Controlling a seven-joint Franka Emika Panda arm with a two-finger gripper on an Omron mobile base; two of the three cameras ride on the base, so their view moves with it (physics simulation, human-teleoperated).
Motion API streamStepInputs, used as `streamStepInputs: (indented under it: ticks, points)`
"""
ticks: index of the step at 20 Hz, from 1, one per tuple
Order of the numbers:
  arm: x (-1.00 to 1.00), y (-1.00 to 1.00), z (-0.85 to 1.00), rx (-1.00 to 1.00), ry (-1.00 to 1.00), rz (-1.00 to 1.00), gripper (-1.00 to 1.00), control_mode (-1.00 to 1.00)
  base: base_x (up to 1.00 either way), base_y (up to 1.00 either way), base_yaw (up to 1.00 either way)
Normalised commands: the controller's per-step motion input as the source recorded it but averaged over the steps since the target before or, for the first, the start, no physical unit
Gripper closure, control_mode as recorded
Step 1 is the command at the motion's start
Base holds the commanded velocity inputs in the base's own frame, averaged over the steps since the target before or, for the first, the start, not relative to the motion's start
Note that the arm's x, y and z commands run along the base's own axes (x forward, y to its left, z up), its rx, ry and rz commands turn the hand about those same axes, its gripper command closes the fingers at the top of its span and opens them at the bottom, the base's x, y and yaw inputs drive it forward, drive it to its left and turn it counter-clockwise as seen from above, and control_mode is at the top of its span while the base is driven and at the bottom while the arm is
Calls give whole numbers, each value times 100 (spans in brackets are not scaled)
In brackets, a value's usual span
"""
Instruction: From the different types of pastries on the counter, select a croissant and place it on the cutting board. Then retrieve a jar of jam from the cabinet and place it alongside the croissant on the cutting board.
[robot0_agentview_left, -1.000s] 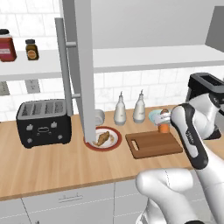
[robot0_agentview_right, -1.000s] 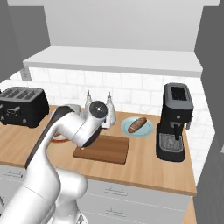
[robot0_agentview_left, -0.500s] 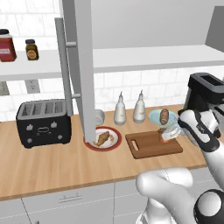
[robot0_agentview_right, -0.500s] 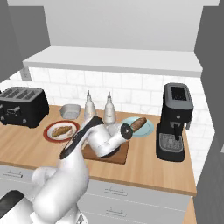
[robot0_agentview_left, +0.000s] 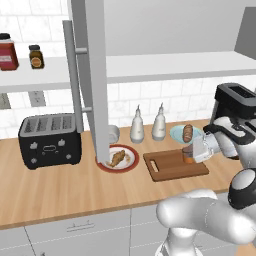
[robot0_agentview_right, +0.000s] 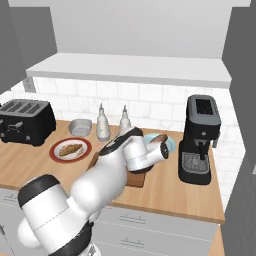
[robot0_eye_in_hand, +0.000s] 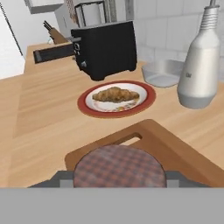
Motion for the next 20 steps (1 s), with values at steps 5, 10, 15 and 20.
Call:
streamStepInputs:
  ticks: [5, 10, 15, 20]
  points:
    - [13, -5, -2, 0, 0, 0, 100, -100, 0, 0, 0]
    - [0, 0, -20, 5, 0, 0, 100, -100, 0, 0, 0]
    - [1, 0, -1, 9, 0, 1, 100, -100, 0, 0, 0]
    - [6, -4, -2, 15, -1, 9, 100, -100, 0, 0, 0]
